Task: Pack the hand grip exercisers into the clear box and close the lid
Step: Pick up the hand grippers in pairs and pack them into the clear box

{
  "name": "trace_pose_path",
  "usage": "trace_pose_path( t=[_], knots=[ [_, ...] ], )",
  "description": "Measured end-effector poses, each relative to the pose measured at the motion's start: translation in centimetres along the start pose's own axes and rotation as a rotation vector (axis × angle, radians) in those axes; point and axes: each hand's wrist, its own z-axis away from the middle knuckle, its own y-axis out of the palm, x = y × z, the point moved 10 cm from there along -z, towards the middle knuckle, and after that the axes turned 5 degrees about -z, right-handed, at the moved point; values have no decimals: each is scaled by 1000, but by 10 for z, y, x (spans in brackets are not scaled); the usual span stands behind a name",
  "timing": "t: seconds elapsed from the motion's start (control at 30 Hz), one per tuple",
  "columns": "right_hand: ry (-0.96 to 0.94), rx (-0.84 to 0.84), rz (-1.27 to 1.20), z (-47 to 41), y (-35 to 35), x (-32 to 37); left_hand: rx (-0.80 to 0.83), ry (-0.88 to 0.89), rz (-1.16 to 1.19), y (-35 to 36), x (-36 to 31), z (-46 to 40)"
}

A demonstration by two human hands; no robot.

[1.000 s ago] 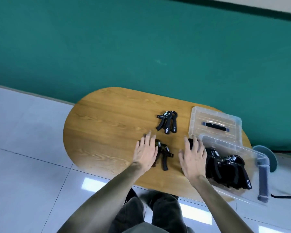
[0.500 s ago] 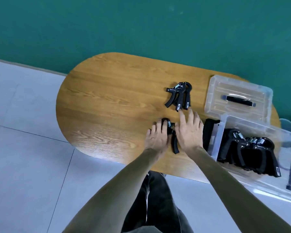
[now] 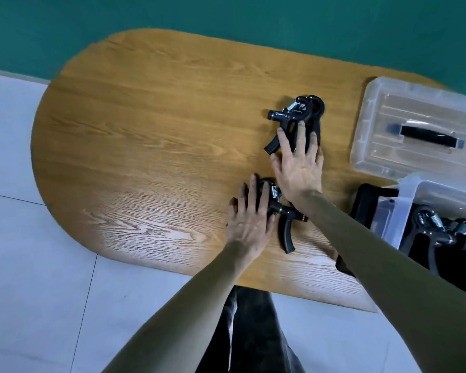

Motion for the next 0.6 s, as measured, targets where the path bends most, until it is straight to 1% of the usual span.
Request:
trace_pose_path(
  t=[0.1,0.17,0.43,0.6],
  knots=[
    [-5,-22,17,-13,1,-1,-85,13,22,2,0,1],
    [8,-34,21,-21,1,-1,-111,1,59,3,0,1],
    [60,-72,31,-45,4,8,-119,10,112,2,1,1],
    [184,-118,-40,-55,4,11,-139,10,92,0,1,1]
  ],
)
